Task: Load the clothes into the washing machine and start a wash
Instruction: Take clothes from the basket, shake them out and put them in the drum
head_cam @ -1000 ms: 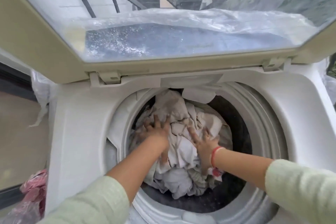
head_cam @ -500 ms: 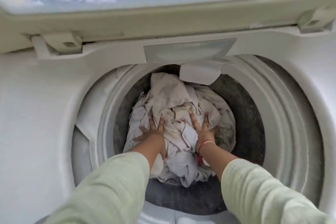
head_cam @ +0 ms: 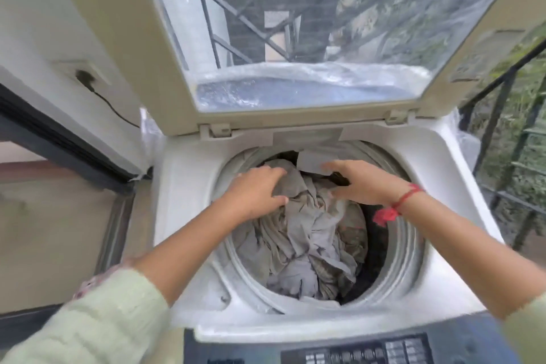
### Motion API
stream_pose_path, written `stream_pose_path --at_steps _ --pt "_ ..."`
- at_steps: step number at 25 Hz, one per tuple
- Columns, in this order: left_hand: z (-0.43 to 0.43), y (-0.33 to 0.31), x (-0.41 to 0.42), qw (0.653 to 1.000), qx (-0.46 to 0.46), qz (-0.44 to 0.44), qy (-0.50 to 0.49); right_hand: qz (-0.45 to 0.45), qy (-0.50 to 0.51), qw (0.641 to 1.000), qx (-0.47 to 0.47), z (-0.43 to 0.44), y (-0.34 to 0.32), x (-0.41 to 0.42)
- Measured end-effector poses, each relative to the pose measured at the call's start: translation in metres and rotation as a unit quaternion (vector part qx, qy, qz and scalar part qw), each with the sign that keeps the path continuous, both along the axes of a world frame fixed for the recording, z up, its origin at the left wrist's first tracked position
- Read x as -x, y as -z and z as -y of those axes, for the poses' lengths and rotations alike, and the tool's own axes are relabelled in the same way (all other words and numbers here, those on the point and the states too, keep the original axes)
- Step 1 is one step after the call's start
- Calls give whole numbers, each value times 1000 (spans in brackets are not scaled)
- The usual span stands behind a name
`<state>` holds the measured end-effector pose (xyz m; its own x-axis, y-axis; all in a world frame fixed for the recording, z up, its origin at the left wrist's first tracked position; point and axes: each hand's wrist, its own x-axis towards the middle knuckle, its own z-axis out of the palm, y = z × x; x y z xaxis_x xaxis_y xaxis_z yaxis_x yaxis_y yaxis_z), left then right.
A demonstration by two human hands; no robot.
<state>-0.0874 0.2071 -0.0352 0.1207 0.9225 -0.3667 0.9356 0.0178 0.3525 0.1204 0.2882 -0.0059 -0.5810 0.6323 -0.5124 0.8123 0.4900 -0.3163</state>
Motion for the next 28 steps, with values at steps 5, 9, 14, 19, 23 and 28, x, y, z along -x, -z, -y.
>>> stream_pose_path --at_steps 5,9,14,19,23,28 --pt "123 -58 59 956 -250 90 -126 -181 65 977 -91 110 -59 33" --pt "245 -58 107 906 -312 129 -256 -291 87 947 -105 224 -73 102" --pt "430 0 182 847 -274 141 -433 -324 -35 944 39 364 -66 236" --pt "555 65 250 790 -182 113 -574 -303 -20 950 75 435 -28 330" --pt "576 118 289 824 -41 121 -552 -206 -7 974 97 444 29 367" --pt "549 213 319 872 54 102 -477 -89 39 988 119 430 159 385"
